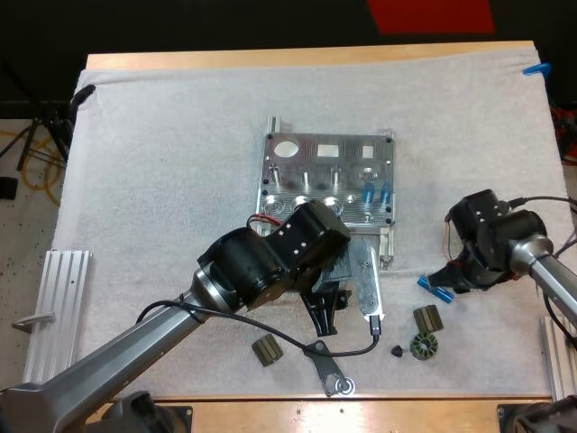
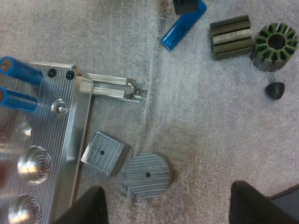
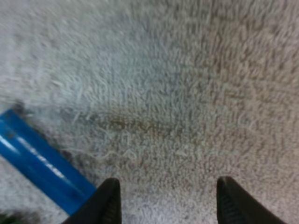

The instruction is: Load cells from right to left

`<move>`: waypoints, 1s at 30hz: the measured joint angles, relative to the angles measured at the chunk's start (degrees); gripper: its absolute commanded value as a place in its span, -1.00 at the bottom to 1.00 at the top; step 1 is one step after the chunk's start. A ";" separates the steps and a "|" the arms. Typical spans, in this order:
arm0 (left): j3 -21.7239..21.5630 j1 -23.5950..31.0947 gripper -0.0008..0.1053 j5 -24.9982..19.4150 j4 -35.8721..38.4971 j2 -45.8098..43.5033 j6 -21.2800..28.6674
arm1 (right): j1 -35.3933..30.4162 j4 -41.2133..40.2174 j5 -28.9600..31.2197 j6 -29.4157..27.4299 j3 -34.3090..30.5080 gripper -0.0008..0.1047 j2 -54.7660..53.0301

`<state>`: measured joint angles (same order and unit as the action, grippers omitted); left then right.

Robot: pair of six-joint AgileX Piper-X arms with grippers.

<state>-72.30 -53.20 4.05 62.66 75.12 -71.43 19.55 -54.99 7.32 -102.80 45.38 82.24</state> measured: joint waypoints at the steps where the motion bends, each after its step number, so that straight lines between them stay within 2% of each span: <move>1: 0.00 0.00 0.07 0.00 0.00 0.00 0.00 | 0.03 0.00 0.00 0.00 0.00 -0.12 1.07; 9: 0.00 0.00 0.07 0.00 0.06 -1.20 0.00 | 0.68 1.14 -0.47 0.00 0.00 -0.12 4.62; 15: 0.00 0.00 0.07 -0.14 0.06 -3.53 0.00 | 7.95 3.24 -1.58 0.00 0.00 -0.12 4.62; 17: 0.00 0.00 0.07 -0.38 0.06 -3.72 0.00 | 12.46 5.17 -2.20 1.71 0.00 -0.12 4.62; 22: 0.00 0.00 0.07 -0.38 0.06 -3.72 0.00 | 18.59 9.19 -4.40 6.75 0.00 -0.12 4.62; 25: 0.00 0.00 0.07 -0.38 0.06 -3.72 0.00 | 19.86 9.83 -7.73 9.16 0.12 -0.12 4.62; 30: 0.00 0.00 0.07 -1.33 0.06 -3.72 0.00 | 19.82 7.55 -5.79 9.23 1.54 -0.12 4.62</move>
<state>-72.30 -53.20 2.72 62.71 71.40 -71.43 39.37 -47.44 1.53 -93.56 46.92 86.86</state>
